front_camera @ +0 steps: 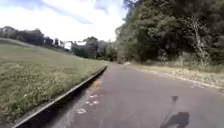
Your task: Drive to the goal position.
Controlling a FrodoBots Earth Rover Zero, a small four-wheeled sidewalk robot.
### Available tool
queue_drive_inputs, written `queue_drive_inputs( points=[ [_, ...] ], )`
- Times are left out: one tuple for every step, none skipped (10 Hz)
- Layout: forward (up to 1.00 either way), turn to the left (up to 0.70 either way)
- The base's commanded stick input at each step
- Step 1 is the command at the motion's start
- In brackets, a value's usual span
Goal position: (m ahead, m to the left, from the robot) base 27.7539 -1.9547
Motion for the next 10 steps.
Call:
queue_drive_inputs(
  points=[
    [0.7,0.0],
    [0.7,-0.01],
    [0.7,-0.02],
    [0.7,-0.12],
    [0.7,-0.12],
    [0.7,-0.12],
    [0.7,-0.13],
    [0.7,-0.13],
    [0.7,-0.16],
    [0.7,-0.13]
  ],
)
